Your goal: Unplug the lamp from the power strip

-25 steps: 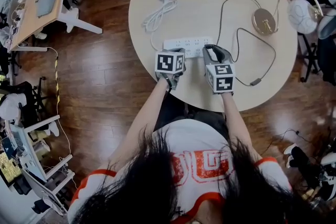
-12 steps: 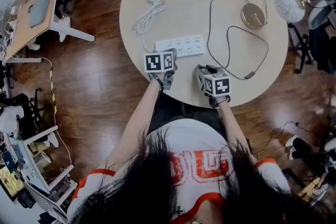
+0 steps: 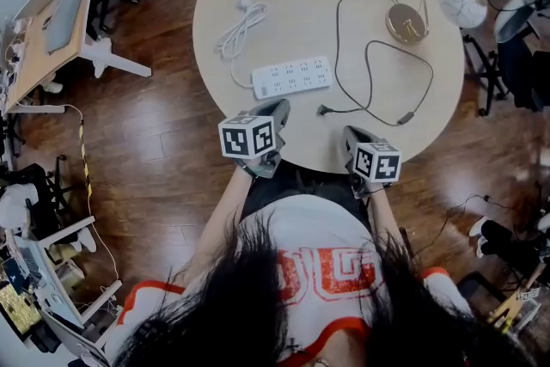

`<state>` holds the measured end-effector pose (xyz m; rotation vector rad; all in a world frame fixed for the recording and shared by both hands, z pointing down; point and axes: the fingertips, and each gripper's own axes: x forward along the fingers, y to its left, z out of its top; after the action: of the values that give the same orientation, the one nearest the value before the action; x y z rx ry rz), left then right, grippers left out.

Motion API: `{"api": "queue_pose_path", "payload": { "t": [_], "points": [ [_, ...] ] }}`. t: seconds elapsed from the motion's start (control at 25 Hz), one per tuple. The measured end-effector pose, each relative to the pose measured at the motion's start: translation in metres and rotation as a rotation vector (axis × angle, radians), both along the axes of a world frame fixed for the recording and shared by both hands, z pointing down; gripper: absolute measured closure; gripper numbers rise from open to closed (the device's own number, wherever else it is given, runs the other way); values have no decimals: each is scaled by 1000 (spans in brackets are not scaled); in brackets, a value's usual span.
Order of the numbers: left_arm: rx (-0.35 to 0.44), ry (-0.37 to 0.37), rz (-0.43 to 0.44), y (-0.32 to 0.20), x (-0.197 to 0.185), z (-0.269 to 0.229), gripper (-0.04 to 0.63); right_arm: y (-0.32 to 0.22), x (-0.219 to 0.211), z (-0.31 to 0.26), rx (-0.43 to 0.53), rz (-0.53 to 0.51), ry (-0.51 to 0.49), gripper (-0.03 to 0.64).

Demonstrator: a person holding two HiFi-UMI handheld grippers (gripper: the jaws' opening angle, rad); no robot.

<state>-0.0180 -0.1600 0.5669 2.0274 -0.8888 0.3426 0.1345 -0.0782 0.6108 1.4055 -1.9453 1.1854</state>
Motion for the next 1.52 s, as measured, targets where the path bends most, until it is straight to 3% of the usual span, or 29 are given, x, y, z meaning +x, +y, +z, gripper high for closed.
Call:
{"api": "queue_pose_path", "payload": {
  "t": [0.2, 0.48, 0.8, 1.08, 1.32, 1.52],
  "points": [
    [51, 29, -49, 21, -27, -27, 595, -14, 1, -56, 180, 144, -91, 615],
    [160, 97, -105, 18, -44, -69, 595, -34, -38, -122, 381, 181, -189, 615],
    [193, 112, -131, 33, -33, -77, 595, -18, -52, -128, 378, 93, -165, 617],
    [237, 125, -105, 49, -5, -93, 595, -7, -56, -134, 392, -9, -89, 617],
    [223, 108, -99, 86, 19, -95, 595, 27, -45, -150, 429, -64, -42, 617],
    [218, 90, -108, 126, 34, -94, 595, 67, -36, -145, 420, -87, -69, 617]
  ]
}}
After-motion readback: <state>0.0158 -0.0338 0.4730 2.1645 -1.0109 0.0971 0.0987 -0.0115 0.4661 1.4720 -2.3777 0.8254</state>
